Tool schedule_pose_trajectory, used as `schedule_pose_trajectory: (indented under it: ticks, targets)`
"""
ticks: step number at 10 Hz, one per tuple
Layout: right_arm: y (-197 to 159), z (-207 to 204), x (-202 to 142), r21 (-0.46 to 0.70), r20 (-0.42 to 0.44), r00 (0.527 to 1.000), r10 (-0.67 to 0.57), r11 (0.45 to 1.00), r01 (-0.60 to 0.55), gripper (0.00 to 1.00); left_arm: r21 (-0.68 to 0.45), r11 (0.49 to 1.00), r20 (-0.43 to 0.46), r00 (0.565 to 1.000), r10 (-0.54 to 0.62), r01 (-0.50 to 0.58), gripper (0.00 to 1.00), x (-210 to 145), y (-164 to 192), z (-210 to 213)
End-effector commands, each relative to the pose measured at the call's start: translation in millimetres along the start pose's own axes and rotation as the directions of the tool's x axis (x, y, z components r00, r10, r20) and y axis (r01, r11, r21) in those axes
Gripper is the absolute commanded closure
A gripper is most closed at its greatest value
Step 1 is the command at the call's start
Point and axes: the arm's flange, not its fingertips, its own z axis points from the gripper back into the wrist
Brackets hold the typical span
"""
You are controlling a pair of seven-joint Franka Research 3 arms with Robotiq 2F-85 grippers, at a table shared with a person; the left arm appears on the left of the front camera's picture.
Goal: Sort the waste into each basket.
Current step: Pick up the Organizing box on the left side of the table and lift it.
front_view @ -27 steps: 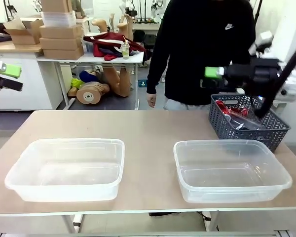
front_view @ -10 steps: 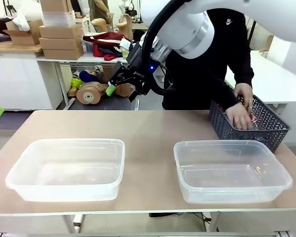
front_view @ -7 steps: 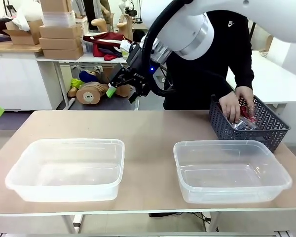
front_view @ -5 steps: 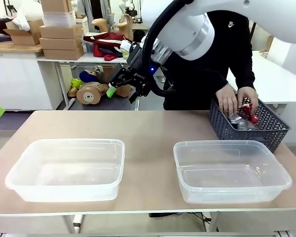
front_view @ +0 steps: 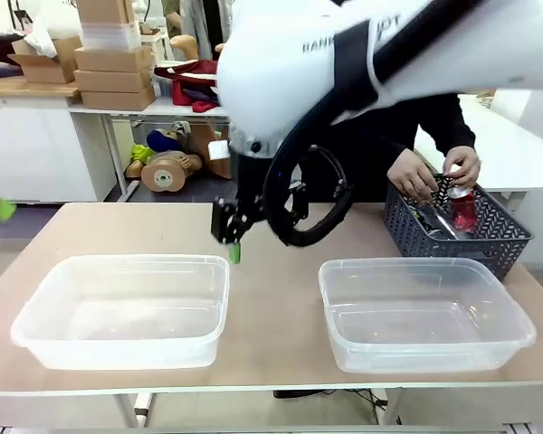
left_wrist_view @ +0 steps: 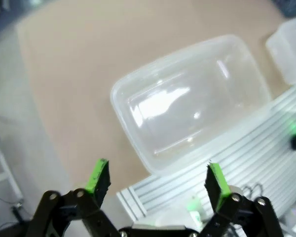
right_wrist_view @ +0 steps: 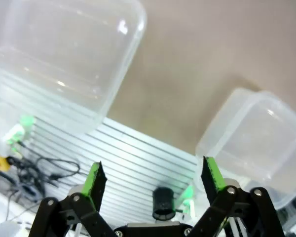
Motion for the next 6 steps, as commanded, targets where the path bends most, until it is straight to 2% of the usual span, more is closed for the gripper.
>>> schedule_pose_trajectory:
  ticks: [1, 2, 3, 4, 5, 6]
  targets:
    - [2, -12, 27, -0.102, 0.128, 0.991, -0.027, 0.994, 0.04, 0.0, 0.037, 0.989, -0.33, 0.933, 0.146, -0.141, 0.0, -41, 12, -56]
    - [0, 0, 0, 0.0, 0.0, 1.0, 0.0, 1.0, 0.0, 0.0, 0.0, 1.0, 0.0, 1.0, 0.0, 0.0, 0.0, 0, 0, 0]
    - [0, 0, 0, 0.0, 0.0, 1.0, 0.0, 1.0, 0.0, 0.0, 0.0, 1.0, 0.0, 1.0, 0.0, 0.0, 0.0, 0, 0, 0]
    - [0, 0, 0, 0.0, 0.0, 1.0, 0.0, 1.0, 0.0, 0.0, 0.009, 0.998, -0.158, 0.985, 0.065, -0.064, 0.0, -10, 17, -27]
    - [5, -7, 4, -0.041, 0.021, 1.0, -0.007, 0.999, 0.008, 0.0, -0.043, 0.992, -0.188, 0.976, 0.113, -0.123, 0.0, -4, 34, -51]
    - [21, -28, 12, -0.078, 0.03, 0.995, -0.1, 0.992, 0.102, 0.0, -0.082, 0.986, -0.221, 0.967, 0.124, -0.145, 0.0, -10, 47, -83]
